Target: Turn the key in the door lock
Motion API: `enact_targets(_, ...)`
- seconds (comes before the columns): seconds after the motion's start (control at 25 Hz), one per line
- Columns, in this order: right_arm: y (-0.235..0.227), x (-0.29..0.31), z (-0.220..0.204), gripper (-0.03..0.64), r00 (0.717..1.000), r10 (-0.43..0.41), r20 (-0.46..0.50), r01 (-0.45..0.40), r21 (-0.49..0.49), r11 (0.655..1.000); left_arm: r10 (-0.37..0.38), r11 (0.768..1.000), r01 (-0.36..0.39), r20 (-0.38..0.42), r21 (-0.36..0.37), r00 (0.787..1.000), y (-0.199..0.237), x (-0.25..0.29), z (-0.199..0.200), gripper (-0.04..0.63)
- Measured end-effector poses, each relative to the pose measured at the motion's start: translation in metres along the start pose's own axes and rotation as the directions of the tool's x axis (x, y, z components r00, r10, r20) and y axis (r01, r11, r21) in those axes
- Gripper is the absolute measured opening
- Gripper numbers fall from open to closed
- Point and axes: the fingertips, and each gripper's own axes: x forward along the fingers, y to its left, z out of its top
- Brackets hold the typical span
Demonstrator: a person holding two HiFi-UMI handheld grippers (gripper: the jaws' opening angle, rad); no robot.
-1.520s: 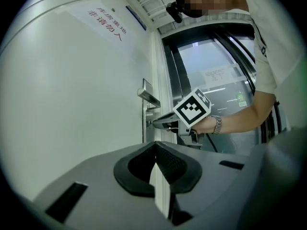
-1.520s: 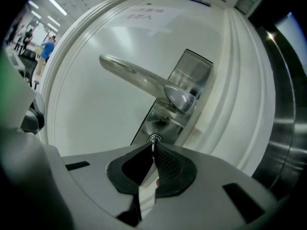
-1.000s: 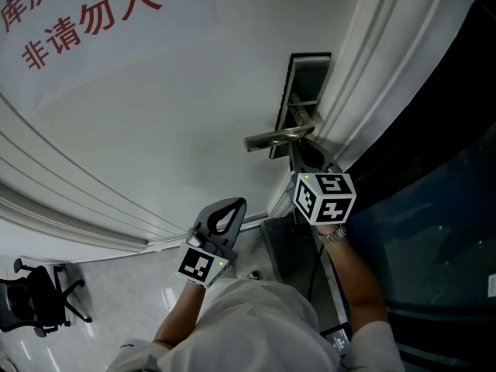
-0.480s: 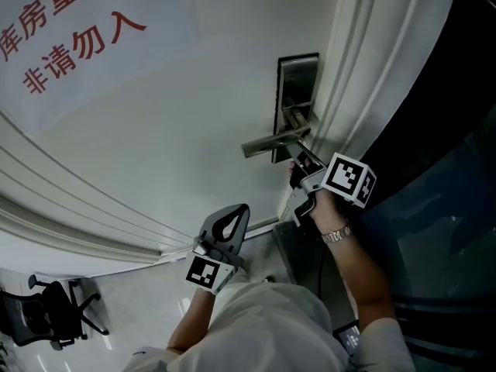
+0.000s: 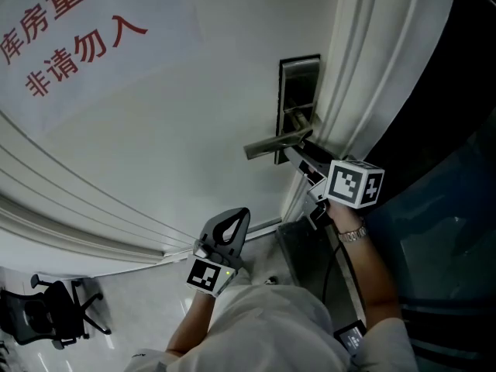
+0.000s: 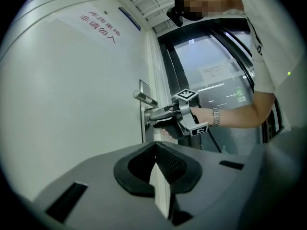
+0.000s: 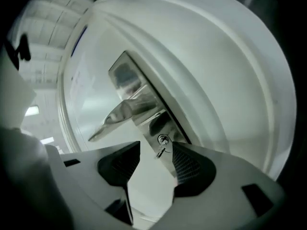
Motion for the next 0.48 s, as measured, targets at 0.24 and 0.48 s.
enact_targets(0.24,0.005,-0.003,-0.006,0.184,0.965,-0.262,0.034,0.213,-0.685,0.696,0.009,1.0,-0.009,-0.004,0.004,1.0,0.004,0.0,-0.003,0.003)
enact_targets(0.48,0.009,-0.002,-0.011,0.184,0.918,-0.379,0.122,0.251,-0.917,0.312,0.008,1.0,-0.008,-0.004,0.002,1.0,0.005,0.001,-0.003,0.003)
